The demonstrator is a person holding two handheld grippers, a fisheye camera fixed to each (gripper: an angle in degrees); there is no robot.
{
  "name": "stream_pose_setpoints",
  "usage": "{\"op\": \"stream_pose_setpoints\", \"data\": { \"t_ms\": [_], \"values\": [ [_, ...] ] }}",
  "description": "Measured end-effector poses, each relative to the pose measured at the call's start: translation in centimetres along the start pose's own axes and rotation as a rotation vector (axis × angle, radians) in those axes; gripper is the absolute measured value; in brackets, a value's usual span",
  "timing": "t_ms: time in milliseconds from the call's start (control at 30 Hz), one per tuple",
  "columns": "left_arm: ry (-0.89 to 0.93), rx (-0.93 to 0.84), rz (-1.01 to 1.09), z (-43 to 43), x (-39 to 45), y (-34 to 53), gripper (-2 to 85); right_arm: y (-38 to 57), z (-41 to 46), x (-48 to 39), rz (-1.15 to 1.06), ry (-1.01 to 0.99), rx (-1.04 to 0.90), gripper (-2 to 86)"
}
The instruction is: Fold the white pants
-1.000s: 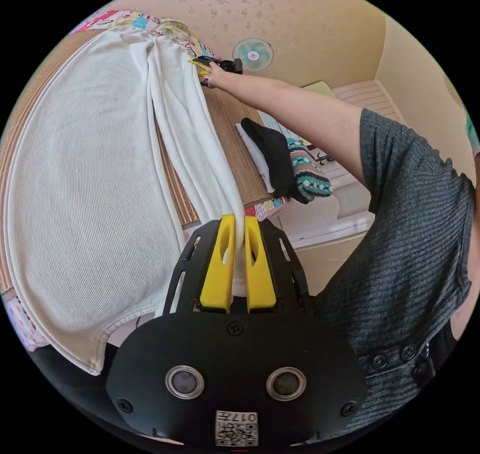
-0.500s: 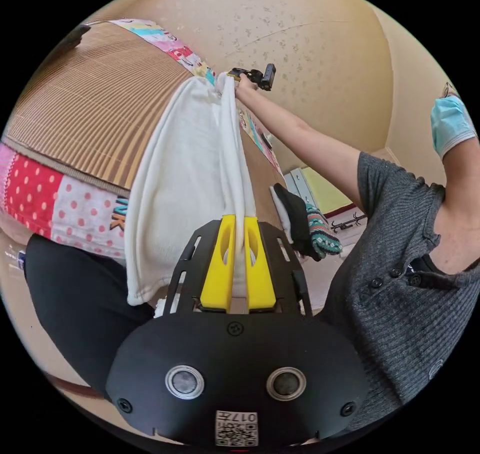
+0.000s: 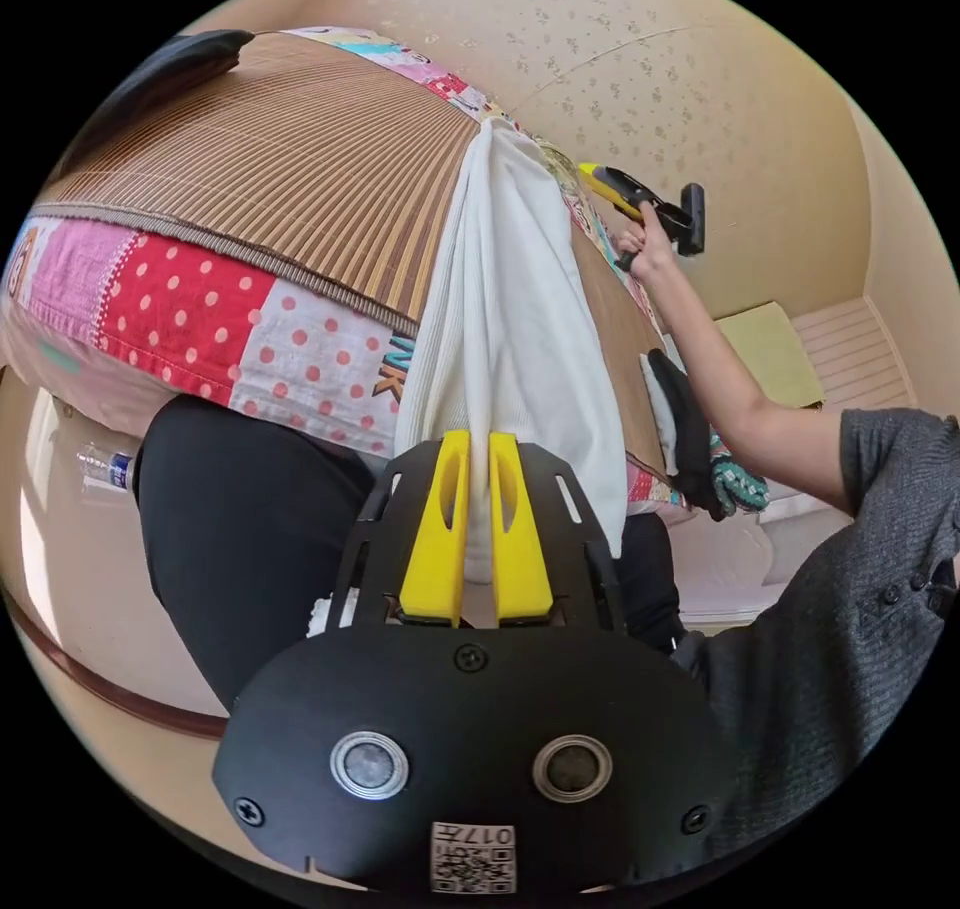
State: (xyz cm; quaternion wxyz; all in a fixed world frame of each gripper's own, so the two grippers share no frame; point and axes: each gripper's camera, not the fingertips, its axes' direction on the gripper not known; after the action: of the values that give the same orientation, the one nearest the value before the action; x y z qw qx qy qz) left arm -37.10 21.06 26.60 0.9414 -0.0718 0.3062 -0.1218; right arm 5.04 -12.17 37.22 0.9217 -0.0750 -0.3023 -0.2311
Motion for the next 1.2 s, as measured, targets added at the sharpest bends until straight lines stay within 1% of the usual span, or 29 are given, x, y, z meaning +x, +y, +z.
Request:
{"op": "stream_pose_setpoints", "data": {
  "t_ms": [67,167,267,333,433,467,533,567,600,633,667,700,733,767,800,833,867,900,967,1033,1100,1200],
  "values": [
    [-0.045,-0.036,0.032,0.4,0.6,-0.7,3.9,9.2,-1.6,-0.8,0.098,-0.118,-0.023,7.2],
    [-0.107,-0.094,0.072,0.7,1.8,-1.8,3.9,17.2,-2.4,-4.8,0.134,-0.174,-0.015,7.1],
    [-0.157,-0.118,0.103,0.7,2.9,-2.3,4.0,20.7,-1.2,-8.6,0.139,-0.159,-0.052,7.4],
    [-0.189,-0.140,0.127,0.9,3.5,-2.7,4.0,21.7,0.2,-9.6,0.146,-0.151,-0.083,7.6],
    [-0.234,-0.196,0.166,1.2,4.5,-3.5,4.1,22.7,1.3,-9.3,0.164,-0.207,-0.086,5.8],
    [-0.230,-0.216,0.174,1.0,4.7,-4.0,4.1,22.9,1.2,-8.6,0.181,-0.268,-0.095,3.9],
    [-0.176,-0.232,0.198,0.1,5.0,-4.5,4.0,23.2,0.2,-7.8,0.178,-0.381,-0.069,2.4],
    [-0.089,-0.221,0.216,-1.1,4.8,-4.9,4.0,23.6,-1.0,-7.4,0.173,-0.417,-0.018,1.9],
    [0.041,-0.184,0.222,-2.7,4.2,-5.2,3.9,23.8,-1.6,-7.2,0.173,-0.424,0.004,1.8],
    [0.124,-0.159,0.220,-3.5,3.7,-5.3,3.9,24.3,-2.6,-6.7,0.177,-0.415,0.029,1.6],
    [0.295,-0.113,0.195,-4.9,2.3,-5.5,3.8,24.7,-3.1,-6.3,0.197,-0.380,0.035,1.7],
    [0.422,-0.084,0.139,-5.6,0.5,-5.7,3.8,24.8,-3.1,-6.1,0.211,-0.360,0.028,1.9],
    [0.451,-0.079,0.109,-5.7,-0.3,-5.8,3.8,25.0,-2.6,-5.6,0.234,-0.333,-0.005,2.3],
    [0.419,-0.091,0.066,-5.7,-1.5,-5.8,3.8,25.1,-1.8,-5.4,0.245,-0.324,-0.044,3.3],
    [0.269,-0.147,0.035,-5.1,-2.2,-5.9,3.8,25.1,-1.3,-5.3,0.251,-0.324,-0.064,3.8],
    [0.176,-0.186,0.018,-4.6,-2.5,-5.9,3.8,25.0,-0.3,-5.4,0.256,-0.326,-0.093,5.5],
    [0.008,-0.262,-0.008,-3.4,-2.8,-5.9,3.8,24.8,0.6,-5.8,0.248,-0.323,-0.114,6.6],
    [-0.043,-0.289,0.003,-2.6,-2.7,-5.9,3.9,24.7,0.9,-6.1,0.244,-0.319,-0.121,6.9],
    [-0.051,-0.276,0.001,-2.4,-2.3,-5.8,4.0,24.2,1.6,-7.1,0.240,-0.298,-0.129,7.6],
    [-0.107,-0.259,0.027,-2.9,-1.5,-5.7,4.8,24.0,1.2,-8.0,0.228,-0.283,-0.091,7.9],
    [-0.208,-0.185,0.052,-4.1,-0.7,-5.2,7.4,23.9,0.5,-8.8,0.223,-0.243,-0.049,8.0],
    [-0.181,-0.106,0.092,-5.0,-0.1,-4.6,9.7,23.6,1.0,-9.6,0.201,-0.176,-0.055,8.3]
  ]
}}
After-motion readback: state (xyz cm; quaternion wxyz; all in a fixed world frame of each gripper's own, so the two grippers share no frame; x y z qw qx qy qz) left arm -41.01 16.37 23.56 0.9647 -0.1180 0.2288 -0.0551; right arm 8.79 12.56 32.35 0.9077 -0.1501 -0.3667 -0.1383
